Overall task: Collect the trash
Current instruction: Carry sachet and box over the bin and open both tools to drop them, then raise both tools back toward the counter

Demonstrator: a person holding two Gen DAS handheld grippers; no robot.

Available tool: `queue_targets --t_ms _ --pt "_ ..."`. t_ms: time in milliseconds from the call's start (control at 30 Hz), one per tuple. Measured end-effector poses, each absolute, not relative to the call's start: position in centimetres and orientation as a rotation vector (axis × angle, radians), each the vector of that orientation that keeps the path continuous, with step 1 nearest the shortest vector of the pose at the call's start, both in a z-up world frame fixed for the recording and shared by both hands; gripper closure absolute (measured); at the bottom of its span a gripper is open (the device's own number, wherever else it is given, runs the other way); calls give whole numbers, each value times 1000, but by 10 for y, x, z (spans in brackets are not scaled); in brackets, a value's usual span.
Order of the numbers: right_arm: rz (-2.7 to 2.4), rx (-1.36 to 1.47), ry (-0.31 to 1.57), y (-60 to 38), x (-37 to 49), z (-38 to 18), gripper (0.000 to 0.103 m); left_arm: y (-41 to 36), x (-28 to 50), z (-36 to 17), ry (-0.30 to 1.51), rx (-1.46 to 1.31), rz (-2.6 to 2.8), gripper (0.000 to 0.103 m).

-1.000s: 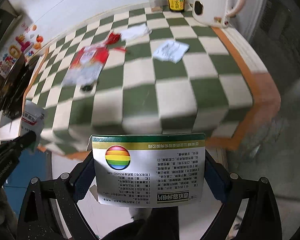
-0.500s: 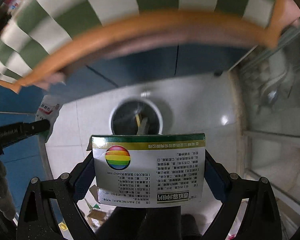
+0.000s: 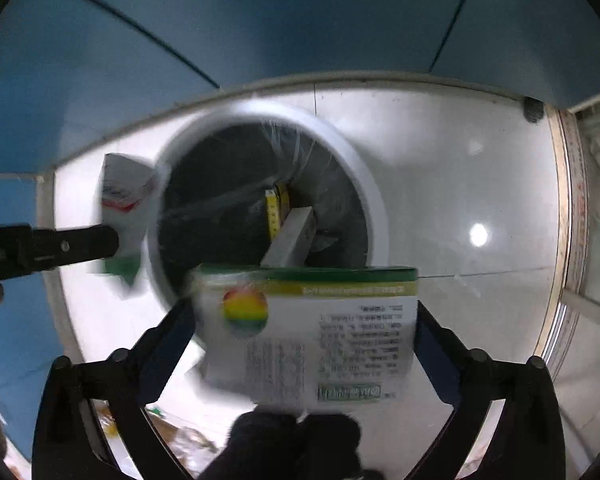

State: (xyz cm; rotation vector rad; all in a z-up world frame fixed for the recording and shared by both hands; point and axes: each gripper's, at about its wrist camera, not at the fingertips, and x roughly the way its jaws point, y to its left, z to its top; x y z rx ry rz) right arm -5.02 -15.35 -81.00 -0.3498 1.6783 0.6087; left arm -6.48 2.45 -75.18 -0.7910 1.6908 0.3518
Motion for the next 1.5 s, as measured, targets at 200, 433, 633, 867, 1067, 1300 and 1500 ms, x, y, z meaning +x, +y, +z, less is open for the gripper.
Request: queue_targets --t_ms 200,433,633,867,1067,1300,1500 --pt "614 -386 1678 -154 -59 -818 0 28 -88 -746 1684 -767 421 1" --pt "475 -380 1633 -170 -47 -777 0 29 -105 -700 1606 -585 550 1" --pt "414 -371 1601 -180 -39 -711 0 25 -116 -635 1554 -488 612 1" --pt "416 -362 1560 -189 -48 -599 0 13 -127 -543 1545 -499 586 1" --pt "451 -377 1497 -196 -60 -486 0 -4 -139 -463 1532 -495 550 1" --pt "470 -369 1437 -204 -72 -360 0 -21 -156 -373 1489 -492 532 1" --pt "503 -351 1418 -217 -89 -277 0 -30 -170 -313 1455 -466 524 1"
